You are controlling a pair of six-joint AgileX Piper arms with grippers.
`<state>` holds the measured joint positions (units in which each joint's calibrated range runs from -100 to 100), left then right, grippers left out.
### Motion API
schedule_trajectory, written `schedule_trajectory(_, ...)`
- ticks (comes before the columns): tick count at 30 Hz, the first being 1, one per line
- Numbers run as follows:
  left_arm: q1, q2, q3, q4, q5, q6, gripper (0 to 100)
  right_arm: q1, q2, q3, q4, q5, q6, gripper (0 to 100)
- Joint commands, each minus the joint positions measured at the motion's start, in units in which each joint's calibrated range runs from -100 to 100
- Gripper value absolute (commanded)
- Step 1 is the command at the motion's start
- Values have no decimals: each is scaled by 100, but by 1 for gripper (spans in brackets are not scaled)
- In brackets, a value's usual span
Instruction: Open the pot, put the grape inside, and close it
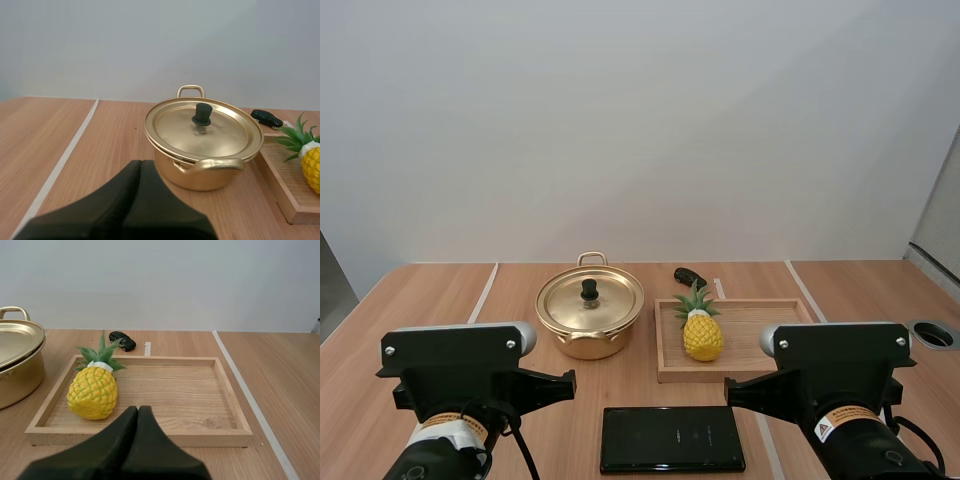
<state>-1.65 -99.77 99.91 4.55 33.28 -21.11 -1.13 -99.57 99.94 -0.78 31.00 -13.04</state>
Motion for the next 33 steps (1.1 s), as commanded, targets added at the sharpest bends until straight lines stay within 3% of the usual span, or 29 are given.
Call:
schedule_trajectory(1, 37, -23, 9, -120, -196, 71, 0, 17, -43, 6, -1, 5, 0, 0)
schedule_trajectory(11, 45, -23, 9, -518, -218, 504, 0, 17, -43, 6, -1, 5, 0, 0)
schedule_trajectory(33, 92, -23, 9, -527, -532, 521, 0, 17, -43, 6, -1, 5, 0, 0)
